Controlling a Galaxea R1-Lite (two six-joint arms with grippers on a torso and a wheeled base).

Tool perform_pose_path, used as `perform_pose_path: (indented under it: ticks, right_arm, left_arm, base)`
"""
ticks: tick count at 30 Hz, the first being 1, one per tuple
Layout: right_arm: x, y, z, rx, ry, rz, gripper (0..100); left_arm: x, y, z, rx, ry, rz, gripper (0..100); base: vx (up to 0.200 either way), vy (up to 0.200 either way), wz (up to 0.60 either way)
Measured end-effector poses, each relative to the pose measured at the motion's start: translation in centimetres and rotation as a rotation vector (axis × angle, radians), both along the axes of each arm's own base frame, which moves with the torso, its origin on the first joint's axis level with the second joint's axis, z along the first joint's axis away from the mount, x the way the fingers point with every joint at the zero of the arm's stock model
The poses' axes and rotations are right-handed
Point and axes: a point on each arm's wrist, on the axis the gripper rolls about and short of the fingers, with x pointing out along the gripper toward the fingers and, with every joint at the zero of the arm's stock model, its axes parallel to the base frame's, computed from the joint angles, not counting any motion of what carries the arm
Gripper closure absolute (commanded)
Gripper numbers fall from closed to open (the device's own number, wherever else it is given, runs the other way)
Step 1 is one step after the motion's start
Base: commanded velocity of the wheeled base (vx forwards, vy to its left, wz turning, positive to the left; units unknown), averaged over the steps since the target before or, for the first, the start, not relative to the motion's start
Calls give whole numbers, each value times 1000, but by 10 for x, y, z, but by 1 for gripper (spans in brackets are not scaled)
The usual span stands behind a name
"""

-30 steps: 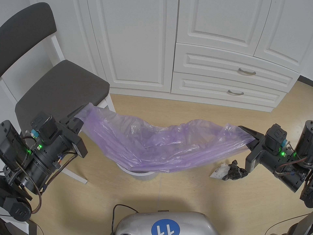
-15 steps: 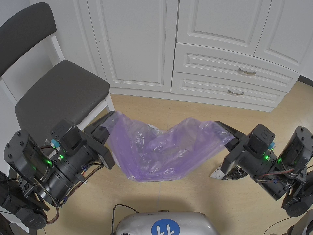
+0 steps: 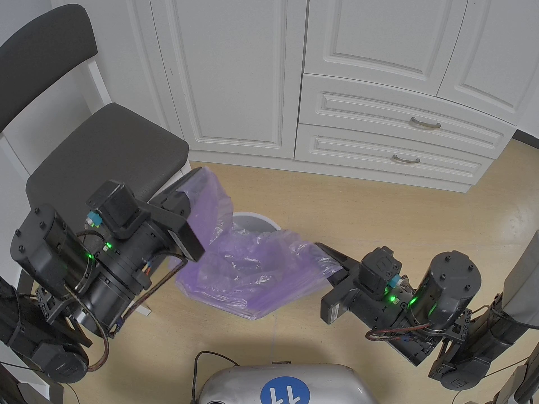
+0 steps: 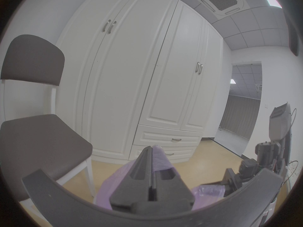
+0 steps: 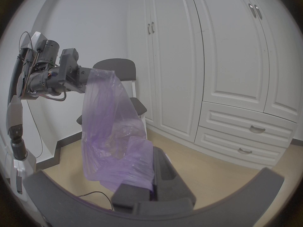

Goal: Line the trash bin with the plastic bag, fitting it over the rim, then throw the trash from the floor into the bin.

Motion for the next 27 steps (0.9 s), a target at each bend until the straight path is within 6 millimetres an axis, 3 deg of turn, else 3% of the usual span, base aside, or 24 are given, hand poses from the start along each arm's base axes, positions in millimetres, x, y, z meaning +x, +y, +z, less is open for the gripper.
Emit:
perform_pose_path:
  ticks: [4,9,15,21,27]
  right_arm:
    - [2,5,-3,15,14,8,100]
    - [3,12,-2,67,36,21,100]
    - [9,28,4,199,73,48,100]
    - [19,45,3,295,106,54,100]
    - [25,53,-2,314,119,56,100]
  left_arm:
    - [10,1,7,-12,-30,-4,100]
    - [23,-14,17,-42,-73,-33,100]
    - [40,-29,15,-47,-79,-76,100]
    - [50,-22,11,-43,-64,-45,100]
    - [43,-15,4,-17,-35,-35,100]
  base:
    - [0,0,0]
    - [0,0,0]
    - [0,0,0]
    - [0,0,0]
    - [0,0,0]
